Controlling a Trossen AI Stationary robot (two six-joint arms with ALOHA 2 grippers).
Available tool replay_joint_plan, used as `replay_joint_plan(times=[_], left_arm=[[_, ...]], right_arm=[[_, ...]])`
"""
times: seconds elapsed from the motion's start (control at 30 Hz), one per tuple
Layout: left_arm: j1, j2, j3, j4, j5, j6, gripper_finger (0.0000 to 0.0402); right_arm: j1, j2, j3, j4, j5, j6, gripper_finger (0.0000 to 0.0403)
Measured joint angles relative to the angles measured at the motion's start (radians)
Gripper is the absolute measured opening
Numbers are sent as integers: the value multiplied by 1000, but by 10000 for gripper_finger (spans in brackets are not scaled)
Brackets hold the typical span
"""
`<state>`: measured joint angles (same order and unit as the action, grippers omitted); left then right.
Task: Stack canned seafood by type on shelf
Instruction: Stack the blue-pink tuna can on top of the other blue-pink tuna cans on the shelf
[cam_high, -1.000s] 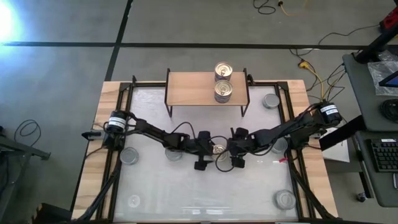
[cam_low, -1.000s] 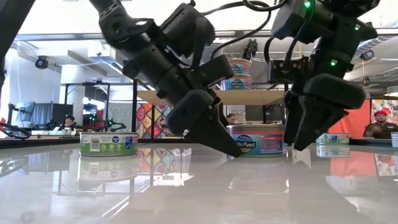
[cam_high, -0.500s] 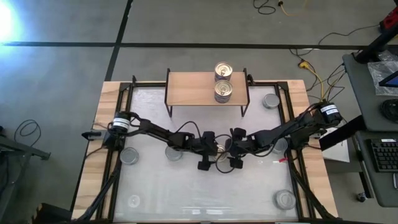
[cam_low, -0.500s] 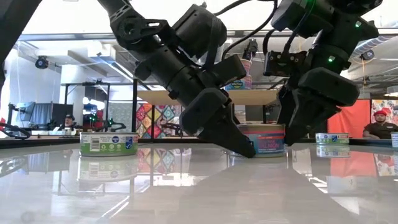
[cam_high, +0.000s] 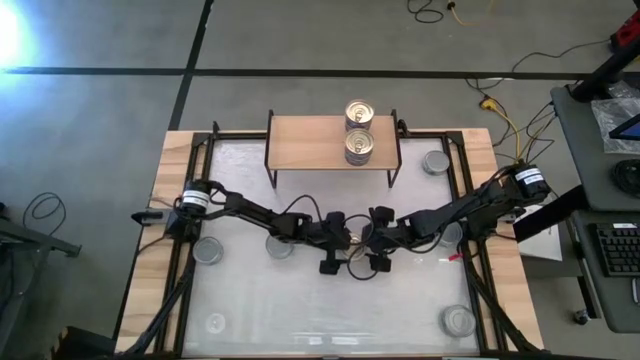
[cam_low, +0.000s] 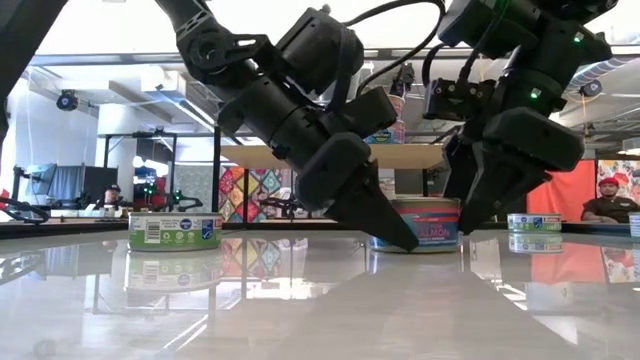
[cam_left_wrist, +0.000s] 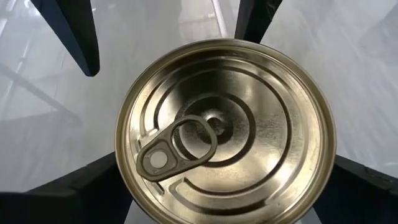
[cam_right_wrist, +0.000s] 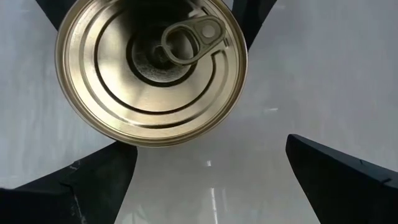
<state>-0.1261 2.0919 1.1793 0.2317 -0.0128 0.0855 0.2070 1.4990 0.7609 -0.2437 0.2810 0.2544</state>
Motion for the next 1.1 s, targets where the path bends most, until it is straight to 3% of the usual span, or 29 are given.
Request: replay_joint_plan(times=[0.27,0.57,0.77,0.97,1.1], left_arm=[[-6,-81,0,-75,-29,-25,369],[-2,-269,36,-175,-35,-43,369],[60,-364,182,-361,-39,11,369],[237,-374,371,-558,-56,106,369],[370,-327,531,-650,5,151,369]], right_arm=[[4,-76,5,-73,-26,88,400],[20,-392,5,-216,-25,115,400],[20,-559,5,-201,104,46,400],[18,-581,33,-173,140,-86,400],[-26,-579,116,-186,160,-215,400]])
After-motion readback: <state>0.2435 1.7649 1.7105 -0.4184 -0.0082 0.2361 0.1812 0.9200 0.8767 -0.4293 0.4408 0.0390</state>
